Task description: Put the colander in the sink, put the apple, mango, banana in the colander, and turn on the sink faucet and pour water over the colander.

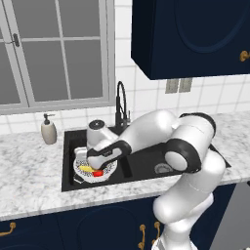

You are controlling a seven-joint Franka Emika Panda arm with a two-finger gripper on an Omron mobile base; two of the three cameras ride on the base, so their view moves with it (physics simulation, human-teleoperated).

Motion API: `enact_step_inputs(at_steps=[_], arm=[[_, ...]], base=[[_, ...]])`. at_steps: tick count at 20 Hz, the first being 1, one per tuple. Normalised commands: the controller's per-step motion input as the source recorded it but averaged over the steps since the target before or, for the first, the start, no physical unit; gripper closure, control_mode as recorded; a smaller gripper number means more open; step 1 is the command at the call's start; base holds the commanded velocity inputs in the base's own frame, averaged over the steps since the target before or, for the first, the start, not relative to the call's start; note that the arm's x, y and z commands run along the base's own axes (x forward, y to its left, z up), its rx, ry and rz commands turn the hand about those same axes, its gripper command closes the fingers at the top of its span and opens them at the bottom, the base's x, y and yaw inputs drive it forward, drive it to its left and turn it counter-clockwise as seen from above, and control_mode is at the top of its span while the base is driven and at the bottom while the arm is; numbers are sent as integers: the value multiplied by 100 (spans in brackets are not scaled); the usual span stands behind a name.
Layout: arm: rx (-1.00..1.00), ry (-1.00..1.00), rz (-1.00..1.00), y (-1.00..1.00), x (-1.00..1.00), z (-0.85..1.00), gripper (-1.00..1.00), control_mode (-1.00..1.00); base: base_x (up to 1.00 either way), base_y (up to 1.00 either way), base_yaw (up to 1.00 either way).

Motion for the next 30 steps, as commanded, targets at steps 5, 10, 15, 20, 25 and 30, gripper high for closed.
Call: enact_step_inputs(at_steps=[5, 10, 15, 20, 25, 30], arm=[[-29, 3, -11, -16, 70, -23, 100, -100], [-15, 0, -9, 12, 48, -47, 100, -100], [-1, 1, -9, 10, 34, -36, 100, -100], [3, 17, -9, -7, 39, -26, 100, -100], [8, 20, -4, -5, 22, -40, -100, -100], [7, 16, -1, -11, 12, -27, -100, -100]], base=[[0, 0, 0], [0, 0, 0], [0, 0, 0], [0, 0, 0], [0, 0, 0], [0, 0, 0]])
